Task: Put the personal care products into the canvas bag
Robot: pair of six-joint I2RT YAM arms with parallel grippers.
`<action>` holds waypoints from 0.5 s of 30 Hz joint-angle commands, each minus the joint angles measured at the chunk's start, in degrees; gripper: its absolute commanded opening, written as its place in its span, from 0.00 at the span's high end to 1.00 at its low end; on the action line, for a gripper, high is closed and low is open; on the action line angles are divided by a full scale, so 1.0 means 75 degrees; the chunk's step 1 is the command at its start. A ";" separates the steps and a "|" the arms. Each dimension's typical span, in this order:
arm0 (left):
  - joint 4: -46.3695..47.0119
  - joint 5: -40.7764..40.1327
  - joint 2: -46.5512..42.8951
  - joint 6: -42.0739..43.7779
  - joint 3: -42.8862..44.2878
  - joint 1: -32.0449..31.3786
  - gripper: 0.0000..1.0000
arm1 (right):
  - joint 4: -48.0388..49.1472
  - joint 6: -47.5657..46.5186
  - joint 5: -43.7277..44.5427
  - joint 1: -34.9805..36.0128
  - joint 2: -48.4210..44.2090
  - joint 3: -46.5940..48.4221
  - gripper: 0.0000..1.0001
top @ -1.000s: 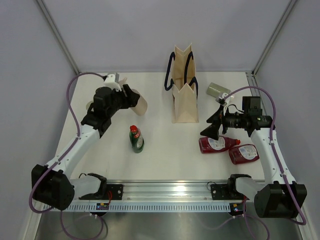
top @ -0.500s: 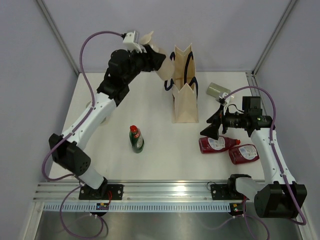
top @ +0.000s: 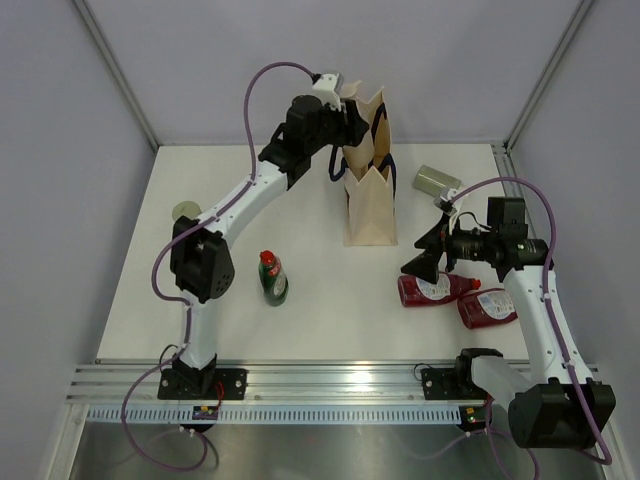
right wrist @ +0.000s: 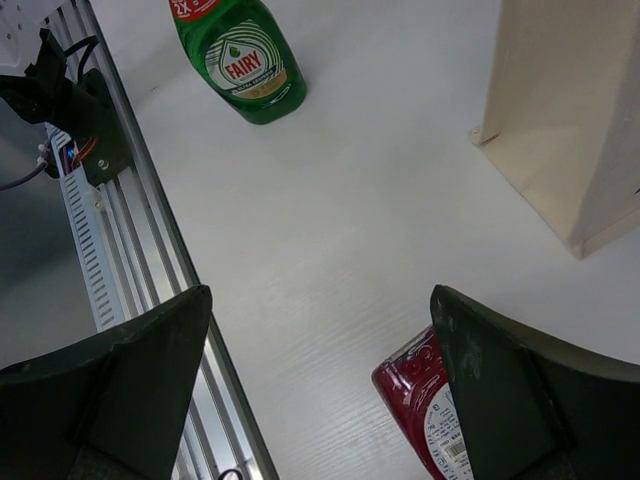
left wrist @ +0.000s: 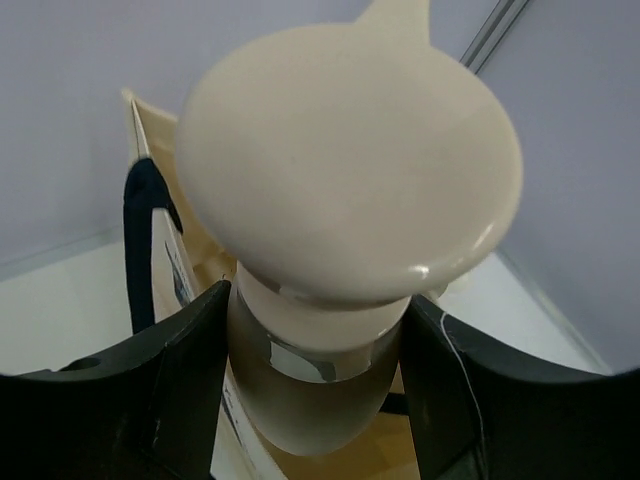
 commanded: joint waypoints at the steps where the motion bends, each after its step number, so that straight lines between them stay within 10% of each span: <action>1: 0.1043 -0.0255 -0.0070 0.0524 0.0671 -0.0170 1.00 | 0.0315 0.0174 0.0085 0.0051 -0.0171 -0.0115 0.00; 15: 0.0481 -0.0525 0.0856 0.1427 0.0484 -0.0663 0.91 | 0.0515 0.0279 0.0272 0.0062 0.0017 -0.0255 0.00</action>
